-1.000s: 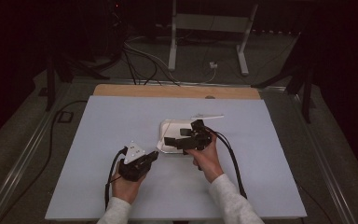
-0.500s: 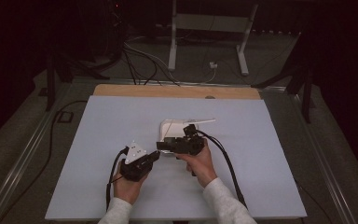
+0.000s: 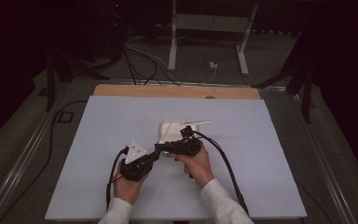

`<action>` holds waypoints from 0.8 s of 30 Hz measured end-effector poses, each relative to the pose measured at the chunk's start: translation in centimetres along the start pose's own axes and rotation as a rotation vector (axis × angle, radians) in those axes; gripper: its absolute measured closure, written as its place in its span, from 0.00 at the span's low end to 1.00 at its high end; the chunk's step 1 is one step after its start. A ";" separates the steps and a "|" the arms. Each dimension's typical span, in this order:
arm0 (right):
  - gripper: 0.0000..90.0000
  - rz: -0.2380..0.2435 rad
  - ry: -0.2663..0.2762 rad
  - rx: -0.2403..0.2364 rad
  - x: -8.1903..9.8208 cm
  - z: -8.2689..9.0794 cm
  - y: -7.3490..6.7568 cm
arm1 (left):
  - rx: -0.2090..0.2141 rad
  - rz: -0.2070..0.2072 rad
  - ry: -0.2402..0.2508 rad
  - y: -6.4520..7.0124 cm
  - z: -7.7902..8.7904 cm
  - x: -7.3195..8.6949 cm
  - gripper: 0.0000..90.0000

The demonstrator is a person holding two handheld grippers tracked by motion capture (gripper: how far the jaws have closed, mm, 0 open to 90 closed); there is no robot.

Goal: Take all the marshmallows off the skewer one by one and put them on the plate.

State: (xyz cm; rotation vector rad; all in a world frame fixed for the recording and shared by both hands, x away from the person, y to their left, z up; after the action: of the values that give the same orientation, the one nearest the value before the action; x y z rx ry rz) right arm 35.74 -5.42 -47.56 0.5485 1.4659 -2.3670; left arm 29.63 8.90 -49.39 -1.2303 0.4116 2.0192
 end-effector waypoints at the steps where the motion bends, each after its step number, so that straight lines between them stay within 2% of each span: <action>1: 0.83 0.000 -0.003 0.001 0.0 0.0 0.0 | 0.000 -0.001 -0.002 0.0 0.0 0.0 1.00; 8: 0.88 -0.003 0.010 0.017 -0.1 0.5 0.0 | -0.007 -0.031 -0.005 0.2 -0.2 0.0 1.00; 17: 0.90 -0.026 0.034 0.001 -0.7 1.2 -0.1 | -0.003 -0.050 0.003 0.2 -0.1 0.1 1.00; 24: 0.90 -0.050 0.061 -0.004 -1.3 1.8 0.1 | -0.003 -0.067 -0.015 0.2 -0.2 0.3 1.00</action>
State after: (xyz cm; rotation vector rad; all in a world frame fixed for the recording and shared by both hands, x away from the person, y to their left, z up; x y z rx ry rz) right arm 36.62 -7.04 -46.31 0.5941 1.5272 -2.4046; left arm 29.56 8.78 -49.77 -1.2145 0.3558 1.9722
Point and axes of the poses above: each handheld gripper's, and its own axes: z roughly backward along the jaws, x roughly out of its underside, y roughly to its right, the point moved 4 cm from there along -z, roughly forward along the jaws, and after that the axes turned 14 degrees about -z, right-handed, at the moved point
